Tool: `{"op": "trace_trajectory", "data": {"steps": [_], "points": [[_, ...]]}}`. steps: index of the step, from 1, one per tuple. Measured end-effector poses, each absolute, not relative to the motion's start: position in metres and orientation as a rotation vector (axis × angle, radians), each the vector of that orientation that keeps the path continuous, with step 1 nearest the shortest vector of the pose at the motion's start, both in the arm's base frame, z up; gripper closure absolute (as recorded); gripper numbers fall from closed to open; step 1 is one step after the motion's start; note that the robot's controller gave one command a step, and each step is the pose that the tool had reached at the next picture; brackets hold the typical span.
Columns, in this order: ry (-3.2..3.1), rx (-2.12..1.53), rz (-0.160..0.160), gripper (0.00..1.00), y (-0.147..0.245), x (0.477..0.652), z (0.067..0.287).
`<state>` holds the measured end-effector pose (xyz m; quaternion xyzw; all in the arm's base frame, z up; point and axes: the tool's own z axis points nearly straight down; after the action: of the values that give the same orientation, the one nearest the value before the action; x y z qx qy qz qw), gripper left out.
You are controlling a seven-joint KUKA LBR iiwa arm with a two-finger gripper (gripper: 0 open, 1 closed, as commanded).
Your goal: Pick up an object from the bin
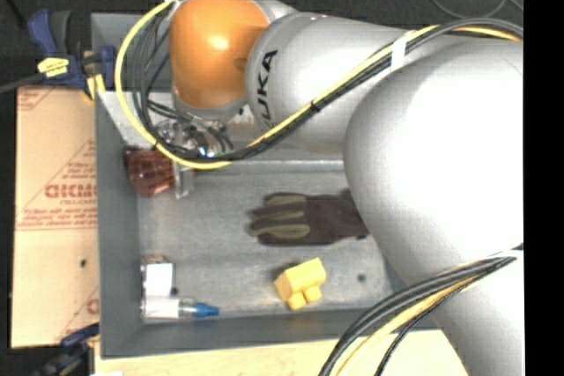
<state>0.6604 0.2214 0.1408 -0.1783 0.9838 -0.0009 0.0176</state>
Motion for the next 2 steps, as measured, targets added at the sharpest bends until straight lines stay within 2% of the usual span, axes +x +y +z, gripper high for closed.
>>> {"op": "trace_trajectory", "data": {"steps": [1,2], "points": [[3.052,-0.528,-0.006,1.00,0.220,0.667,0.106],[3.046,-0.550,-0.001,1.00,0.221,0.663,0.167]]}}
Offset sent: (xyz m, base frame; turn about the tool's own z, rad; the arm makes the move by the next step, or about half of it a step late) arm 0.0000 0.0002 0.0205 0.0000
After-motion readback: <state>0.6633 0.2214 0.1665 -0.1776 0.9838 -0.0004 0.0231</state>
